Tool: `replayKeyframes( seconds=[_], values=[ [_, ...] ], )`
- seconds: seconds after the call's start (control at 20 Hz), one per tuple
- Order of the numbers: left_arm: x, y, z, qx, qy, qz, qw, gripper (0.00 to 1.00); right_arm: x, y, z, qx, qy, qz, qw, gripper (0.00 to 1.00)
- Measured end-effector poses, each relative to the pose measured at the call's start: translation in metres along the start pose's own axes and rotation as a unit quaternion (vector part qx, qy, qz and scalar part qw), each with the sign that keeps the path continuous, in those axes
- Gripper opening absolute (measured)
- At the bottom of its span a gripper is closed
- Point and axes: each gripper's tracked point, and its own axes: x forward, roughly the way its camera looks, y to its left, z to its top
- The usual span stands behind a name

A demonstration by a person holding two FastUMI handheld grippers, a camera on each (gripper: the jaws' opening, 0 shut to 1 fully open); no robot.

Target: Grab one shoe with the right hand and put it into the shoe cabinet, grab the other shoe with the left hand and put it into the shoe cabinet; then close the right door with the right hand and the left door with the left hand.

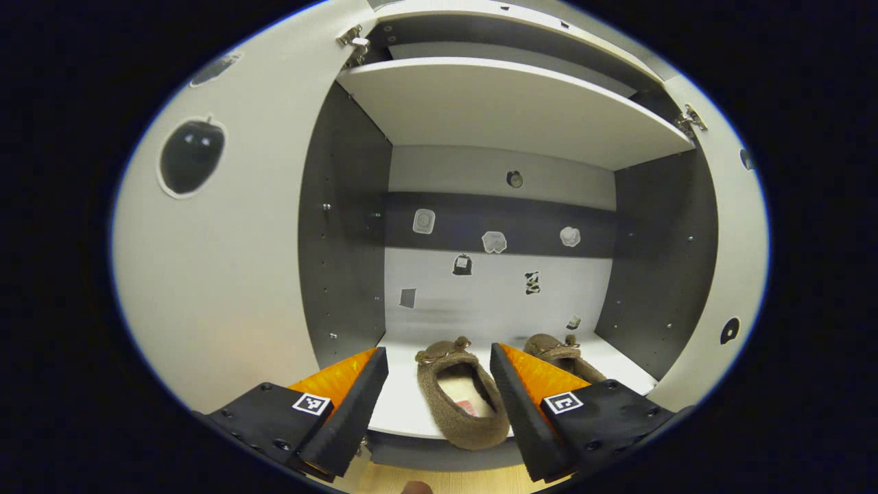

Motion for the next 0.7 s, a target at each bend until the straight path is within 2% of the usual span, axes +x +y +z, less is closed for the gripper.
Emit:
replayKeyframes(
  seconds=[0.05,0.15,0.35,0.4,0.55,0.65,0.7],
  values=[
    [-0.014,-0.003,0.005,0.006,-0.009,-0.005,1.000,0.99,-0.006,-0.001,0.002,-0.001,-0.002,-0.001,1.000,0.92],
    [-0.042,-0.012,0.013,0.013,-0.024,-0.018,0.999,0.95,-0.018,-0.001,0.006,-0.001,-0.004,0.000,1.000,0.92],
    [-0.099,-0.030,0.021,0.003,-0.041,-0.060,0.997,0.97,-0.041,-0.008,0.014,-0.012,-0.010,-0.004,1.000,0.92],
    [-0.112,-0.030,0.026,0.006,-0.054,-0.064,0.996,0.94,-0.046,-0.013,0.015,-0.018,-0.012,-0.009,1.000,0.92],
    [-0.148,-0.021,0.039,0.022,-0.087,-0.057,0.994,0.97,-0.061,-0.035,0.015,-0.033,-0.013,-0.031,0.999,0.92],
    [-0.163,-0.019,0.037,0.030,-0.091,-0.059,0.994,0.94,-0.066,-0.055,0.011,-0.047,-0.009,-0.051,0.998,0.92],
    [-0.172,-0.016,0.035,0.031,-0.090,-0.060,0.994,0.99,-0.067,-0.066,0.008,-0.053,-0.006,-0.063,0.997,0.92]
  ],
)
